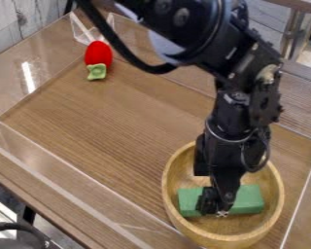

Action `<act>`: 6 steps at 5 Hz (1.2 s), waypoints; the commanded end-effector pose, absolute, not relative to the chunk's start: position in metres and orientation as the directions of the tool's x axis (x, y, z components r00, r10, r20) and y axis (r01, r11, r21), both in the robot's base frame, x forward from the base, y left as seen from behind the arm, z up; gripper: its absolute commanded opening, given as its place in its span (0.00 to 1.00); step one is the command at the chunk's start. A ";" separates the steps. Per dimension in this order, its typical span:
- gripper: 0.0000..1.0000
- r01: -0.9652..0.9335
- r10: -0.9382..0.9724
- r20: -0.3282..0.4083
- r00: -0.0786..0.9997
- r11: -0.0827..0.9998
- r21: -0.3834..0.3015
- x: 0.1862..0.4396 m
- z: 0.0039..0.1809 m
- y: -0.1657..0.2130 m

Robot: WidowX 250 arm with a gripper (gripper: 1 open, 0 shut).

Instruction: Remove the green stick from the brown bowl and put it on the table

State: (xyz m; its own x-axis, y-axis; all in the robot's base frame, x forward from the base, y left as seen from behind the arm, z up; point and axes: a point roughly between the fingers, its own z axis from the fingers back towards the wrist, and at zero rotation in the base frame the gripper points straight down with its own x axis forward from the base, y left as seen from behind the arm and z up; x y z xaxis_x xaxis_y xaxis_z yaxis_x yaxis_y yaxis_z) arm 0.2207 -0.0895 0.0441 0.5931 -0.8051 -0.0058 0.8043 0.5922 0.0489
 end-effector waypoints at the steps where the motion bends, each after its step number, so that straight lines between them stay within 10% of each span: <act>1: 1.00 0.805 -0.808 0.037 0.588 0.589 0.076 0.232 0.054 -0.097; 2: 1.00 0.832 -0.835 0.036 0.549 0.550 0.066 0.227 0.029 -0.092; 3: 0.00 0.837 -0.840 0.034 0.542 0.543 0.070 0.225 0.036 -0.098; 6: 0.00 0.825 -0.833 0.014 0.553 0.550 0.129 0.216 0.068 -0.091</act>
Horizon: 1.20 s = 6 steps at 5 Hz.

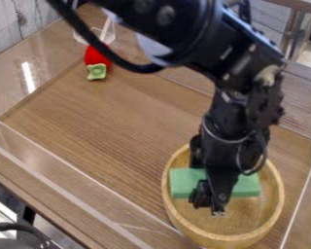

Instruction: Remove the green stick from the brown bowl and put it on the table

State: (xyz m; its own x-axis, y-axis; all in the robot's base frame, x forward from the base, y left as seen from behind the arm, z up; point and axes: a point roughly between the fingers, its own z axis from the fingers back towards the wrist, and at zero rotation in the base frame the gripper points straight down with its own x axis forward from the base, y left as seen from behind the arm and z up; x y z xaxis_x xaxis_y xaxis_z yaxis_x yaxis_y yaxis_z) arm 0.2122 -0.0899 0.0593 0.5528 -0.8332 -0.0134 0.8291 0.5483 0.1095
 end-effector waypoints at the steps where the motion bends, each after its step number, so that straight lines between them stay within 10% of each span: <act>1: 0.00 0.843 -0.852 0.004 0.524 0.519 0.138 0.216 0.073 -0.088; 6: 0.00 0.717 -0.725 -0.014 0.689 0.679 0.156 0.216 0.096 -0.059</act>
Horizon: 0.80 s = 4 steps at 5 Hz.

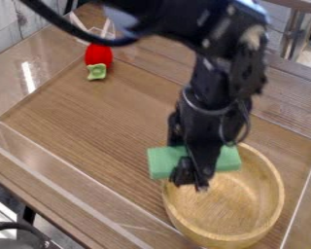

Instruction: Remove the green stick from the brown bowl and put it on the table

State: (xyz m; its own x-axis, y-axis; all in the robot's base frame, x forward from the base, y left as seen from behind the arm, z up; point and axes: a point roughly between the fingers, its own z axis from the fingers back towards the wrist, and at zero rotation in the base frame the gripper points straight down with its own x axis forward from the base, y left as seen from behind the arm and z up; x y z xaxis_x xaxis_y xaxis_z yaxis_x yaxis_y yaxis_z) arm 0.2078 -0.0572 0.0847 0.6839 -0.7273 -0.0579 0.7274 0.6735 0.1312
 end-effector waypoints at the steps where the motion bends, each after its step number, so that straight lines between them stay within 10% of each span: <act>1: 1.00 0.759 -0.769 -0.011 0.640 0.630 0.163 0.218 0.109 -0.062; 4: 1.00 0.821 -0.830 0.000 0.557 0.551 0.153 0.210 0.095 -0.061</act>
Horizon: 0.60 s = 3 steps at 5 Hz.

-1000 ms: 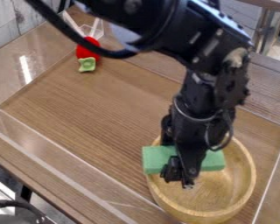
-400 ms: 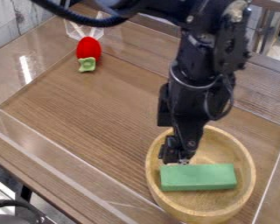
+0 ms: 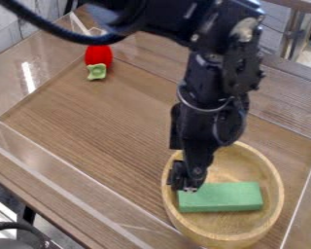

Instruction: Remove the green stick from the brown bowl and put it on the table

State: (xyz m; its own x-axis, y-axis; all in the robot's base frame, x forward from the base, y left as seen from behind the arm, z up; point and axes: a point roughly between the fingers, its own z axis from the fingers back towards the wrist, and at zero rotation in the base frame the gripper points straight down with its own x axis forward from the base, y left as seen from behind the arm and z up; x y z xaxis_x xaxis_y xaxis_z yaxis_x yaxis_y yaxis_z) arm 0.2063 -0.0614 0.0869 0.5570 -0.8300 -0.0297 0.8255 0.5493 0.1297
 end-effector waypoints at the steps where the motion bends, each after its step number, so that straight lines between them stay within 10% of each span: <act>1: 1.00 0.847 -0.857 0.002 0.516 0.511 0.147 0.213 0.087 -0.068; 3: 1.00 0.850 -0.858 0.007 0.514 0.510 0.129 0.218 0.060 -0.077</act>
State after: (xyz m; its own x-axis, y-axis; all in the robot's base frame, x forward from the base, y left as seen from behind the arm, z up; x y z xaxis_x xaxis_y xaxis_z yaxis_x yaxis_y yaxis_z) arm 0.2134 -0.0733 0.0547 0.5191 -0.8546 -0.0136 0.8501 0.5146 0.1121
